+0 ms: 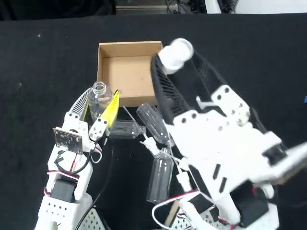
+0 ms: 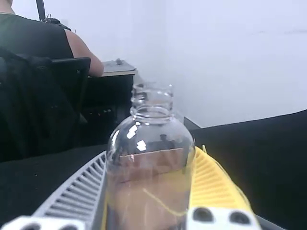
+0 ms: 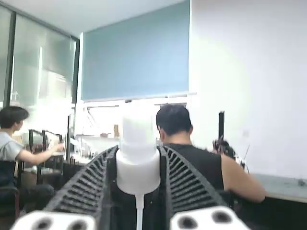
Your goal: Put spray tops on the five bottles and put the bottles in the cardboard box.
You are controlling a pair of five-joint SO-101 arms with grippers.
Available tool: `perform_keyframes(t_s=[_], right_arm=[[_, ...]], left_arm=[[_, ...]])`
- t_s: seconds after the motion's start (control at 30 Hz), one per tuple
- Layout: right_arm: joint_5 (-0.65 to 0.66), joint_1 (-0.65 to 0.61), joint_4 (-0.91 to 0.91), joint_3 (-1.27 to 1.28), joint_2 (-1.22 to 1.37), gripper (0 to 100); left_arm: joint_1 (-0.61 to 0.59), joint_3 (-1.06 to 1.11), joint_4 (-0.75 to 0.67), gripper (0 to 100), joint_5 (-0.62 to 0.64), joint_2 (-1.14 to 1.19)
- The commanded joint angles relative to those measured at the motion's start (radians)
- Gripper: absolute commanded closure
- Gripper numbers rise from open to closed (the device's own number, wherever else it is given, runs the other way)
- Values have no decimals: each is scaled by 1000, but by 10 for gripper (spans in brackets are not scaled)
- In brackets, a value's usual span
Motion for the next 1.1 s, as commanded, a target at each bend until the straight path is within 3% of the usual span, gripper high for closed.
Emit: perform_keyframes(t_s=[0.0, 0.57, 0.87, 1.07], right_arm=[[5, -17, -40, -1, -12, 987], [12, -77, -81, 18, 87, 986], [5, -80, -106, 19, 64, 987], [5, -80, -299, 113, 59, 987]], left_arm=[[7, 22, -23, 967, 12, -21], [10, 22, -26, 967, 12, -23], [105, 22, -26, 967, 12, -23], [107, 22, -26, 967, 12, -23]])
